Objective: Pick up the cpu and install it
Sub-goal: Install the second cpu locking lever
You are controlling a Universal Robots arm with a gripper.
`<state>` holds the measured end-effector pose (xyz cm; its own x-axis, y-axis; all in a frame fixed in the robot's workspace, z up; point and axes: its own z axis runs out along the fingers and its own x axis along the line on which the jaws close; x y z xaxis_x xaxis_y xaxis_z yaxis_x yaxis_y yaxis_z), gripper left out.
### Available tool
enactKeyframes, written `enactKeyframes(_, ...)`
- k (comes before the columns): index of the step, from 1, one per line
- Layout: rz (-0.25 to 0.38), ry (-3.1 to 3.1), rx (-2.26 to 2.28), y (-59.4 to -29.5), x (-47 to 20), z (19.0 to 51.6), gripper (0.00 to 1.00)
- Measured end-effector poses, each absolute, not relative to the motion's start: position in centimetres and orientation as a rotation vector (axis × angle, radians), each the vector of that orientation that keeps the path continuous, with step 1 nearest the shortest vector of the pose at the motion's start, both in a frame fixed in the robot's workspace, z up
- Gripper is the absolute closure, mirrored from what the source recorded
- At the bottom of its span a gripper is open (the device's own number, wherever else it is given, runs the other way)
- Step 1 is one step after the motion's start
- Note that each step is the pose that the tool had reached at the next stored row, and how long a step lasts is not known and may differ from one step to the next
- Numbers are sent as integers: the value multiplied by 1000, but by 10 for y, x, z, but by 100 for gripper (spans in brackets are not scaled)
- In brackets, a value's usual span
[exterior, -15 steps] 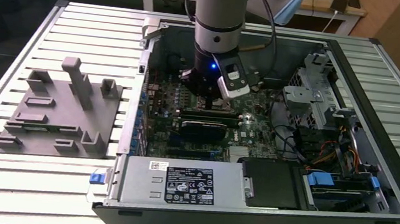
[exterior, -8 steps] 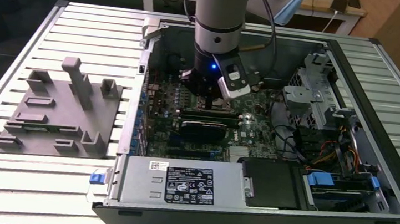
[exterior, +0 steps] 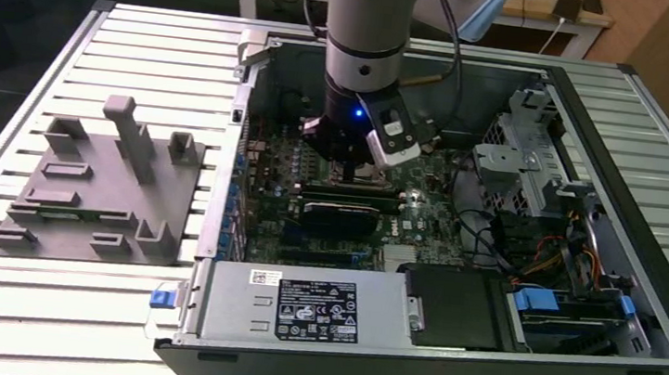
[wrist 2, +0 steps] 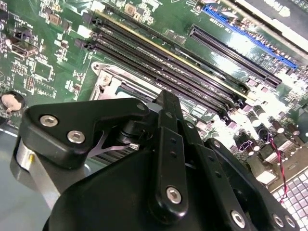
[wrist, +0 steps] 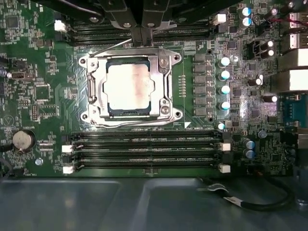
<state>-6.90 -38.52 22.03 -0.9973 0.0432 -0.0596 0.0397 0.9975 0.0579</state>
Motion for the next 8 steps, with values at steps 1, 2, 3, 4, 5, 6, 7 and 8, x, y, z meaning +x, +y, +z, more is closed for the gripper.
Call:
enactKeyframes(1, 96, 3079, 61, -386, -69, 220, 89)
enactKeyframes(2, 107, 3079, 59, -386, -69, 220, 89)
enactKeyframes(3, 118, 3079, 56, -386, -69, 220, 89)
enactKeyframes(4, 128, 3078, 53, -386, -69, 220, 89)
enactKeyframes(5, 136, 3078, 50, -387, -69, 220, 89)
enactKeyframes(6, 141, 3078, 48, -388, -69, 220, 89)
enactKeyframes(7, 143, 3078, 46, -389, -69, 219, 89)
enactKeyframes(8, 144, 3078, 45, -390, -69, 219, 89)
